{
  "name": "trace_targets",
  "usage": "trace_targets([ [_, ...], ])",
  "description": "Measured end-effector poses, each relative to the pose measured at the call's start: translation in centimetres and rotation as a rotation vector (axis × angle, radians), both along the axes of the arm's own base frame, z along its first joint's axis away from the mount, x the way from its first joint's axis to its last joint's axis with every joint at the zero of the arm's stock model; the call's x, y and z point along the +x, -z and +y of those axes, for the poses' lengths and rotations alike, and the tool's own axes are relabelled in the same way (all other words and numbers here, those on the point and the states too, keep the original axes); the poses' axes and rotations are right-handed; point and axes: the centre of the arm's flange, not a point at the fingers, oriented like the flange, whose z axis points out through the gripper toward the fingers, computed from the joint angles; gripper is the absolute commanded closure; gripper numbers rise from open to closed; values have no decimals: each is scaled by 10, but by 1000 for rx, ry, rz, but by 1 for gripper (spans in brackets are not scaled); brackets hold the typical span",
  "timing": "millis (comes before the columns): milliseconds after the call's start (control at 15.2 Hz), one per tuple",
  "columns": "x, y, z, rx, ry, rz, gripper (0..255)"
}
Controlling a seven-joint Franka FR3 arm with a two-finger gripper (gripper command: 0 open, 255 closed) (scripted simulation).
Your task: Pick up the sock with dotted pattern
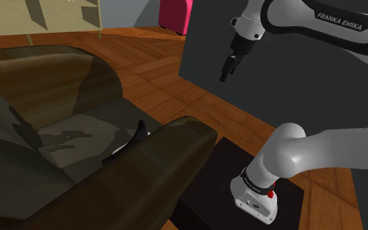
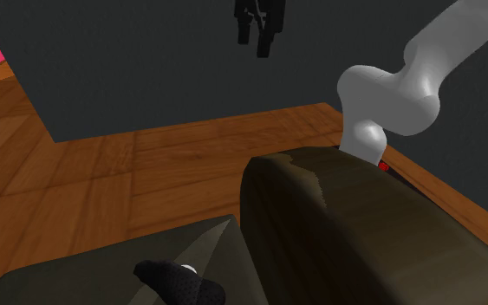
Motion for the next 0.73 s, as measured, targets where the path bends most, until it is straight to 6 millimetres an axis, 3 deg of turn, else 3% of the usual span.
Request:
trace_targets([
  [264,21,14,8,-4,-77,14,0],
  [726,92,65,42,-16,-332,57,0],
])
